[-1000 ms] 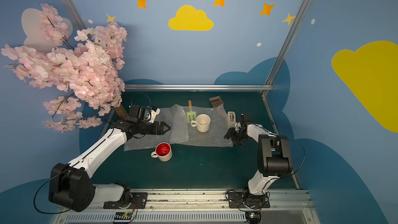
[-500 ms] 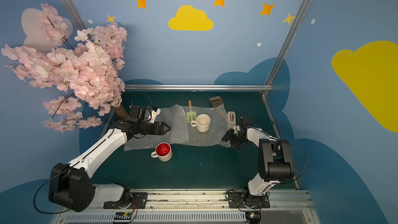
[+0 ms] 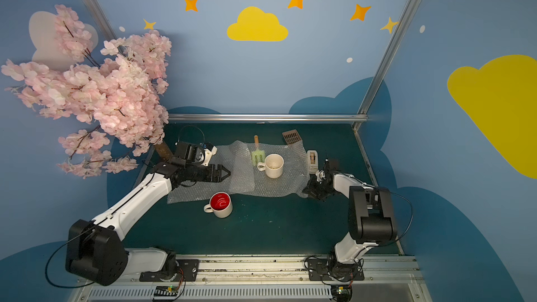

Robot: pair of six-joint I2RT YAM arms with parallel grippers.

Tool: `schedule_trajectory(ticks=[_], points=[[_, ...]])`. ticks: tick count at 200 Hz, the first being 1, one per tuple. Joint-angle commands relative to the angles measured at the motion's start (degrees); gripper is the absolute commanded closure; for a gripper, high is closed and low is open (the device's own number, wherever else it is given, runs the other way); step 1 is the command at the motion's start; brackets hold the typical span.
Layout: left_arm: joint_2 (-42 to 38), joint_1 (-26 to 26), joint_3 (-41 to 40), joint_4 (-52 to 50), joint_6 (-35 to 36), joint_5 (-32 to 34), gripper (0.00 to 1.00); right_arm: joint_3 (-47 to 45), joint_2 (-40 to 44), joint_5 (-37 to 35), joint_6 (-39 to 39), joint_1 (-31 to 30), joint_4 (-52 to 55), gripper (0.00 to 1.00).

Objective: Wrap mugs in bubble wrap
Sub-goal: Wrap the mug in bubble wrap.

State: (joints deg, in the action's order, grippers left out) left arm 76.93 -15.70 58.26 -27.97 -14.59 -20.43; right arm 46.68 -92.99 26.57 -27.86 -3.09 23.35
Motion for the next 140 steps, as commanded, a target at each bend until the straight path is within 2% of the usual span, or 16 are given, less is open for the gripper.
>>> schedule_trajectory(ticks=[1,45,99,140], points=[[-1.0,-0.3,-0.9,-1.1,0.8,0.4,0.11,0.3,0.7,-1.2,0.3,-0.1,1.6,0.85],[-0.8,-1.0,-0.8,-1.3,0.8,0.7,0.12,0.6,5.6,-2.4,1.7,0.0,6.1,1.00],[-0.6,-3.0,0.5,-2.0,-0.2,0.6,0.12,2.1,10.9,-4.0,3.8,0.0,15.5,1.00],[1.3,-4.4,3.4,-2.3,-1.4,0.7,0.12,0.7,13.5,-5.8,5.2,1.4,18.6,1.00]])
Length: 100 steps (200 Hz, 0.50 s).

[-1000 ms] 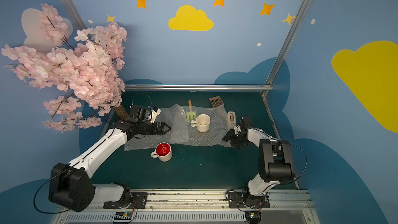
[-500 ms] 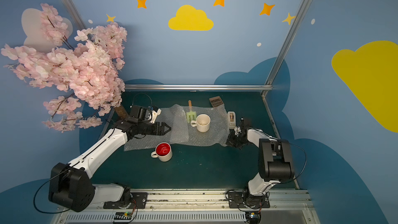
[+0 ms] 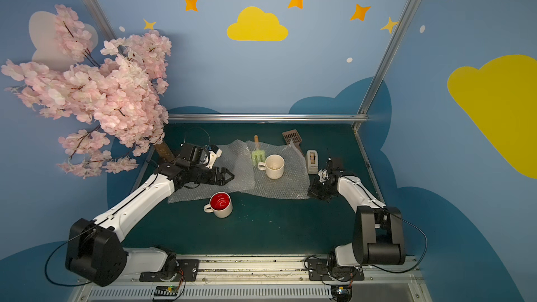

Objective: Wrap mugs in bubble wrap
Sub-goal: Wrap the mug in bubble wrap.

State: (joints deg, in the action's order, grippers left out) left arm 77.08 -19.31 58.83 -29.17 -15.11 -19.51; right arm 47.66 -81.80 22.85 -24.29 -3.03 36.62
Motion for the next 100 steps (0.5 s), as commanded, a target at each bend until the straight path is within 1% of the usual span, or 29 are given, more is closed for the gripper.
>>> schedule_trajectory(ticks=[1,23,46,60,77,100], points=[[1.3,-0.8,2.8,-1.1,-0.9,-0.2,0.12,-0.3,2.4,-2.1,1.7,1.4,5.4,1.00],[2.8,-1.8,4.9,-2.3,-1.2,0.6,0.12,-1.2,5.1,-2.0,2.3,2.6,7.7,1.00],[4.2,-3.0,5.9,-2.5,-1.6,1.3,0.12,-2.5,8.8,-2.2,2.9,2.7,11.1,1.00],[5.2,-3.6,6.5,-2.4,-2.3,1.4,0.12,-3.6,11.1,-0.1,2.2,2.5,11.3,1.00],[6.4,-4.4,7.3,-2.4,-2.9,1.6,0.12,-3.6,12.8,-0.2,1.8,2.4,13.6,1.00],[9.0,-5.2,8.9,-2.3,-4.0,3.6,0.13,-3.2,13.8,-1.0,1.1,2.4,14.9,1.00]])
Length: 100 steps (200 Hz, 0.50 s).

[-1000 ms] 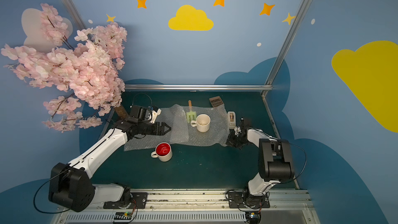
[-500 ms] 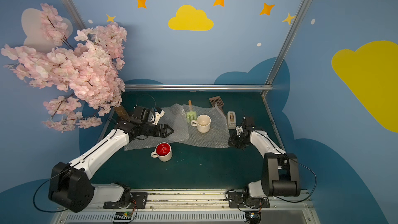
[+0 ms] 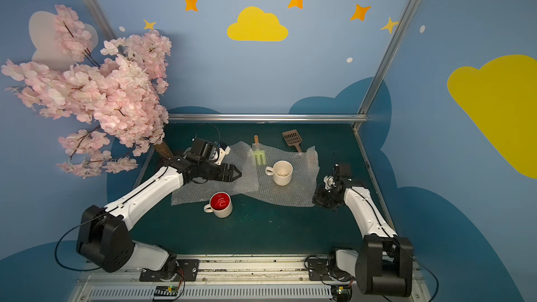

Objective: Wrap mugs in bubble wrap
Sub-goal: Wrap the mug in bubble wrap.

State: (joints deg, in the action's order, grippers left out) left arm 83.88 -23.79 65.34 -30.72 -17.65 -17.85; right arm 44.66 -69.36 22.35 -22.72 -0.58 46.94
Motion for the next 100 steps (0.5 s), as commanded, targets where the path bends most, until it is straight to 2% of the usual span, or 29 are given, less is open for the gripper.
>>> schedule_trajectory(ticks=[1,24,43,68,87,100], points=[[2.4,-0.7,2.5,-0.8,-1.5,2.0,0.13,-0.2,1.3,-0.6,-0.5,0.0,4.6,1.00],[6.9,-0.7,5.2,-3.2,-2.3,6.2,0.13,1.1,1.7,-0.9,-0.7,0.0,6.6,1.00],[9.9,-0.7,7.1,-4.1,-2.0,6.9,0.13,2.3,3.4,-1.4,-0.9,0.0,8.7,1.00],[13.3,-0.4,8.2,-5.5,-2.4,13.3,0.15,2.6,4.6,-2.0,-1.5,0.0,9.6,1.00],[15.2,0.2,7.9,-5.4,-3.7,16.9,0.17,3.1,5.0,-3.0,-2.1,0.0,10.9,1.00],[15.6,0.9,6.2,-3.1,-4.6,16.9,0.18,3.5,5.8,-3.1,-2.1,0.1,11.4,1.00]])
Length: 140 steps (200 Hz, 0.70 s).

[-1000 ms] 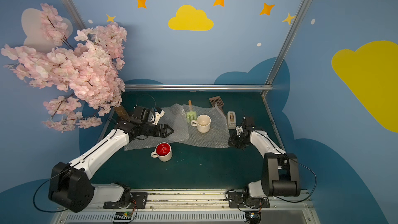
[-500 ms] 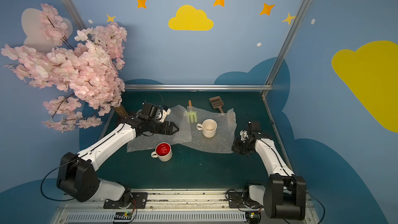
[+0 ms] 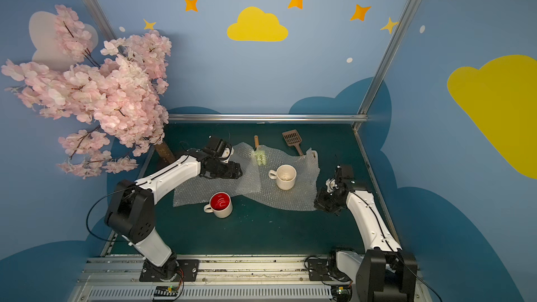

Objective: Wrap mugs in bubble wrap
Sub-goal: Wrap the mug in bubble wrap.

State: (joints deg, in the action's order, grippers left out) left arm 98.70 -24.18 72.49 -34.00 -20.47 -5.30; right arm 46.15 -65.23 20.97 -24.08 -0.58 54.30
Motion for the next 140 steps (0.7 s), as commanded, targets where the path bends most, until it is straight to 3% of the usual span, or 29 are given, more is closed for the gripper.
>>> schedule_trajectory(ticks=[1,80,140], points=[[0.8,1.4,-1.0,0.4,-1.9,4.2,0.18,2.0,1.7,-1.7,-0.7,0.2,4.1,1.00],[2.9,6.3,-5.1,1.4,-5.9,7.2,0.20,4.3,5.5,-2.7,-1.9,1.0,8.5,1.00],[-3.9,5.2,-4.0,-1.2,-4.0,4.4,0.20,5.2,6.0,10.6,-6.5,0.9,-5.7,1.00]])
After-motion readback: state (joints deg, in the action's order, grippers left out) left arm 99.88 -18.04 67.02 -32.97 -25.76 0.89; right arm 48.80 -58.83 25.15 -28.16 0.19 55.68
